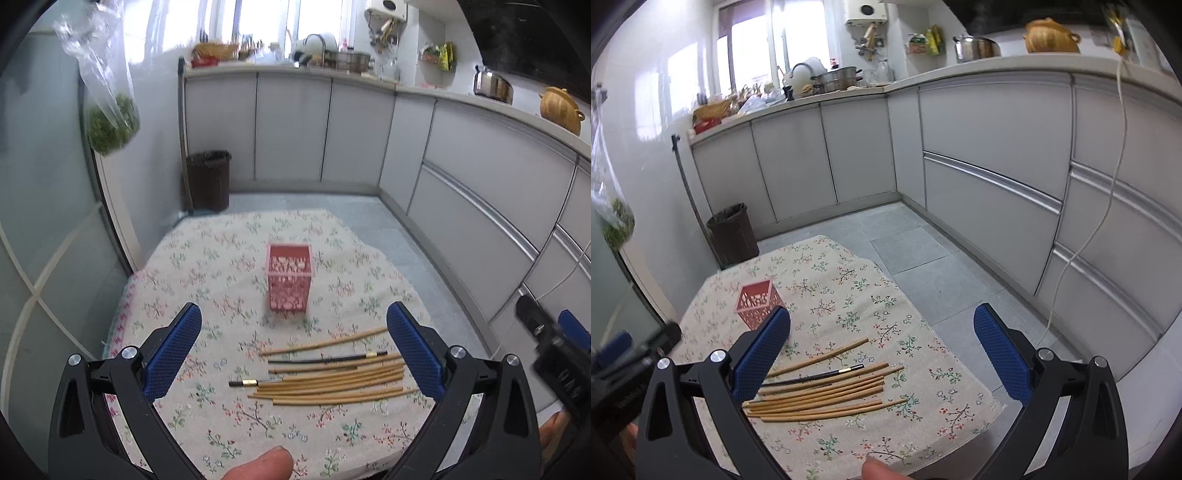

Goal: Organize utensils

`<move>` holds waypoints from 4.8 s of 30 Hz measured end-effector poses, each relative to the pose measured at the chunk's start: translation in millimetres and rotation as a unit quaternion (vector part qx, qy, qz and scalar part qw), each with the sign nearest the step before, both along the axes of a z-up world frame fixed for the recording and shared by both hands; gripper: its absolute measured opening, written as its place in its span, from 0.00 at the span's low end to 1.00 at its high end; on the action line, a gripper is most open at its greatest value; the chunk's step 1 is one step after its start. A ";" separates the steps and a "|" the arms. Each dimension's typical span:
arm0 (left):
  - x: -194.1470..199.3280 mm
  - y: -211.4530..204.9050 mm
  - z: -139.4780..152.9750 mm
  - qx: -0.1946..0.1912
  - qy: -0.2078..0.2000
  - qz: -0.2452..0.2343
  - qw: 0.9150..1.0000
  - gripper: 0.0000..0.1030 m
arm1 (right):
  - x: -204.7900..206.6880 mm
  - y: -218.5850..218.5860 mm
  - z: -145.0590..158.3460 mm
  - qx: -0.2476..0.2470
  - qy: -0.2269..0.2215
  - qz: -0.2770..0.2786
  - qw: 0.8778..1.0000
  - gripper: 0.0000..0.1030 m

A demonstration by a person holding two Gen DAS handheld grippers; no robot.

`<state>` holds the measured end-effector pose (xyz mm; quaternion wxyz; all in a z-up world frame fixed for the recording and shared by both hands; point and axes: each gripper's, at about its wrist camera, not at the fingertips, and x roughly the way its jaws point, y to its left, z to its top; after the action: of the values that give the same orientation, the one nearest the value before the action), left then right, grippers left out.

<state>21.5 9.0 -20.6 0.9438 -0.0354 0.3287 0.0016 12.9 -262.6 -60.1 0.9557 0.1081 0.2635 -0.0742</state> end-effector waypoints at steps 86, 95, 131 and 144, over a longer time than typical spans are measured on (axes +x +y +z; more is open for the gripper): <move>35.4 -6.8 -21.0 0.060 0.016 -0.259 0.964 0.08 | 88.5 -70.2 -198.0 0.428 0.332 -0.106 0.834 0.88; -16.2 24.8 35.9 -0.004 -0.104 -0.246 0.964 0.07 | 106.5 -57.3 -207.6 0.356 0.361 -0.125 0.853 0.50; 80.0 14.7 -103.1 -0.002 0.230 -0.183 0.956 0.40 | 129.9 -74.1 -192.9 0.340 0.290 -0.156 0.881 0.05; 104.2 -11.1 -192.4 0.055 0.281 -0.161 0.944 0.25 | 126.1 -76.3 -181.5 0.355 0.282 -0.115 0.884 0.05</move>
<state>125.7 -2.1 -212.9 0.8012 0.0720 0.5812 -0.1226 139.0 -338.9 -241.5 0.7235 0.4443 0.5161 -0.1129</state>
